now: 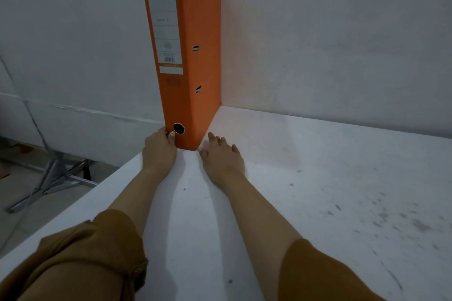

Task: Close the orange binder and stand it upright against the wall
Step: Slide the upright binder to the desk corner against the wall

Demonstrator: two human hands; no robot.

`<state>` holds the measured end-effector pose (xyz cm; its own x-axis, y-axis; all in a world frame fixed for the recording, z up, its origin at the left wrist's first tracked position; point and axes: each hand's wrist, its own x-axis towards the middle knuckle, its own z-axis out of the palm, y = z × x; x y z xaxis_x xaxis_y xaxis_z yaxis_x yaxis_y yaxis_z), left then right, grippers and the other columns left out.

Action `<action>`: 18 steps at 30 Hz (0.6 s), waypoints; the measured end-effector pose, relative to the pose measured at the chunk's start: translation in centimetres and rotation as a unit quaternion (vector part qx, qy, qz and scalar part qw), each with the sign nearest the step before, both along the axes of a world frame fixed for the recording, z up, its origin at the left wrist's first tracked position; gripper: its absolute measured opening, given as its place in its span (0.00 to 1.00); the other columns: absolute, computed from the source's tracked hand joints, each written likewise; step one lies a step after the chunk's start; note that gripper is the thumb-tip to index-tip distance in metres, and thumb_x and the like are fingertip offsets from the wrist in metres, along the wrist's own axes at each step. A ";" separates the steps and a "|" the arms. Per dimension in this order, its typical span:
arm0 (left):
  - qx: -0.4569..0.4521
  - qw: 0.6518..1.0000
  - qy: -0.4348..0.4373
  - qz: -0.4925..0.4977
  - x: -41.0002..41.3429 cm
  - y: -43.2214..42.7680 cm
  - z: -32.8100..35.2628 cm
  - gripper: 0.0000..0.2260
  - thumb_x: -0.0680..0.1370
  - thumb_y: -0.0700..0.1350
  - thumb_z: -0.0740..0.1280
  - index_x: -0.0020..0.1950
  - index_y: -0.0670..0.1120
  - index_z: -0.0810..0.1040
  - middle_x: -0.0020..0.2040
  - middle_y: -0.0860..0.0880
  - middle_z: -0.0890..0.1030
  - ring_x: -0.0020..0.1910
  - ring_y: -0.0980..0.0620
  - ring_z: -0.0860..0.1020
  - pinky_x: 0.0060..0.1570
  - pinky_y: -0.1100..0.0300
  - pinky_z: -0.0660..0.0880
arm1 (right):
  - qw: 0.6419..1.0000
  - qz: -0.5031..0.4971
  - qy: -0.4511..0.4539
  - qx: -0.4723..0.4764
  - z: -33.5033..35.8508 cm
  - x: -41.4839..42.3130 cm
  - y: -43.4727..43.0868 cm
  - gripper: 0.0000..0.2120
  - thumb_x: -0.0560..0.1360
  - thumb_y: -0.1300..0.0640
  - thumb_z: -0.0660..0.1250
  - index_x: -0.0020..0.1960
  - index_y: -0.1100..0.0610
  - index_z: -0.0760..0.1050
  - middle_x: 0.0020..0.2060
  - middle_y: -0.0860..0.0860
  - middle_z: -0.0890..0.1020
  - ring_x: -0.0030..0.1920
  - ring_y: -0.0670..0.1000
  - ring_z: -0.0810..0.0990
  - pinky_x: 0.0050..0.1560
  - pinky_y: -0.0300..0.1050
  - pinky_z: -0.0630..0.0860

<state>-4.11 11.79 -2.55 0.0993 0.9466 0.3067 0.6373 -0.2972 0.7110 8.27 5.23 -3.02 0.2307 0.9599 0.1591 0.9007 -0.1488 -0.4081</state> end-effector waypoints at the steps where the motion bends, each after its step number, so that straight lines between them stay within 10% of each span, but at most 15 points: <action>1: -0.009 0.997 0.073 0.019 -0.1 0.1 -0.3 0.18 0.81 0.49 0.53 0.63 0.40 0.72 0.62 0.37 0.77 0.63 0.37 0.73 0.65 0.40 0.68 | 1.000 -0.010 -0.013 -0.016 0.0 0.1 -0.4 0.27 0.82 0.47 0.46 0.77 0.57 0.50 0.77 0.55 0.57 0.77 0.55 0.54 0.76 0.54 0.49; 9: -0.057 0.954 0.291 0.042 0.7 -4.2 -0.9 0.27 0.80 0.56 0.48 0.75 0.43 0.56 0.77 0.44 0.58 0.77 0.43 0.54 0.73 0.39 0.50 | 0.996 -0.032 -0.041 -0.065 -0.1 1.7 -5.4 0.28 0.81 0.43 0.43 0.78 0.54 0.49 0.78 0.53 0.48 0.78 0.55 0.44 0.76 0.56 0.41; 18: -0.053 0.943 0.330 -0.016 4.8 -12.8 -0.6 0.27 0.80 0.55 0.45 0.76 0.44 0.53 0.79 0.44 0.53 0.78 0.43 0.50 0.75 0.42 0.48 | 0.993 -0.077 -0.040 -0.079 0.0 6.0 -13.4 0.29 0.80 0.42 0.43 0.78 0.53 0.48 0.78 0.51 0.47 0.78 0.52 0.43 0.76 0.56 0.40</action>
